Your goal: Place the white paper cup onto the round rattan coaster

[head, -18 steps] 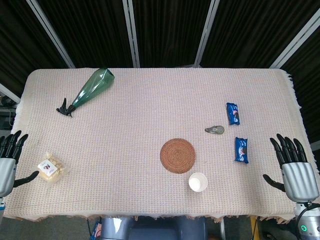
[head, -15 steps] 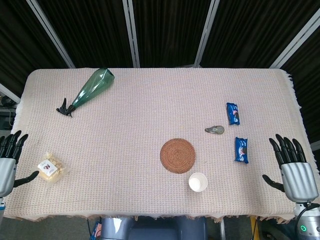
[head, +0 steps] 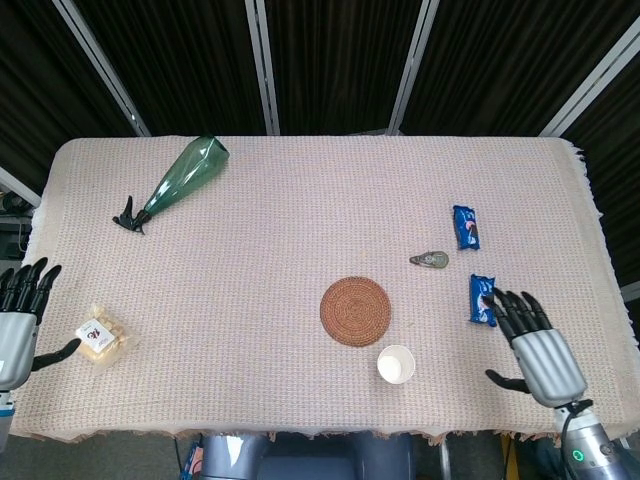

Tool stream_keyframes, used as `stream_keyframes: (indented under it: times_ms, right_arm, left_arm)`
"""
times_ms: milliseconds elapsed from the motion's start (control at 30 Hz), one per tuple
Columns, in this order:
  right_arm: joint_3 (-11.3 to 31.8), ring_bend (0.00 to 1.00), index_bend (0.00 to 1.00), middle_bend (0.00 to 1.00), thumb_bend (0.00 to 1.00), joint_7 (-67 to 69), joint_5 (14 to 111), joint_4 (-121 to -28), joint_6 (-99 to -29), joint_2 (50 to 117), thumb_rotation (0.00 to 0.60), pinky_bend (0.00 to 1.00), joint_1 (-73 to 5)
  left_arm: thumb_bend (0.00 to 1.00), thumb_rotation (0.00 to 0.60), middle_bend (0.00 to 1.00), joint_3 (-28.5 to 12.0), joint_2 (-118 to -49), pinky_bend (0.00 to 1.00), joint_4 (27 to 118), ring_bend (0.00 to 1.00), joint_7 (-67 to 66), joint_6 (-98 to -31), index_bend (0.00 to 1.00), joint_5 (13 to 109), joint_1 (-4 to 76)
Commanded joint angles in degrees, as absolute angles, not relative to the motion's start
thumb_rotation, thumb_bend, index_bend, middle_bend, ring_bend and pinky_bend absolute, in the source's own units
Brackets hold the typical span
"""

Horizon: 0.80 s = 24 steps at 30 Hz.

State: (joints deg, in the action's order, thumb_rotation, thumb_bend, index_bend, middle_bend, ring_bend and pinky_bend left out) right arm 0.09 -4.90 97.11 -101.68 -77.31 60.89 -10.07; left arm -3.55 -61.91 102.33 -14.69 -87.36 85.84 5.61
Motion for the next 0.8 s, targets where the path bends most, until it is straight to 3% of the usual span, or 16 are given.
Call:
stream_keyframes:
  times_ms: [33, 333, 567, 800]
  right_arm:
    - [-2.17, 0.00, 0.00, 0.04, 0.00, -0.86, 104.35, -102.69, -68.04, 60.77, 0.600, 0.00, -17.76]
    - [-0.37, 0.06, 0.00, 0.09, 0.00, -8.71, 104.55, -104.64, -56.55, 65.64, 0.600, 0.06, -25.54]
    - [1.55, 0.08, 0.00, 0.10, 0.00, -17.50, 99.51, -103.64, -52.56, 70.49, 0.600, 0.08, -27.24]
    - [0.49, 0.21, 0.04, 0.21, 0.00, -21.10, 95.52, -100.81, -50.93, 72.80, 0.600, 0.18, -27.24]
  left_arm:
    - [0.00, 0.600, 0.00, -3.98, -62.15, 0.00, 102.45, 0.00, -15.47, -86.99, 0.00, 85.10, 5.93]
    - [0.00, 0.600, 0.00, -5.33, -62.79, 0.00, 101.64, 0.00, -17.24, -84.79, 0.00, 80.83, 6.94]
    - [0.00, 0.600, 0.00, -5.77, -63.01, 0.00, 101.41, 0.00, -17.80, -84.65, 0.00, 79.33, 7.05]
    - [0.00, 0.600, 0.00, -5.64, -62.71, 0.00, 101.42, 0.00, -17.36, -84.26, 0.00, 78.89, 7.10]
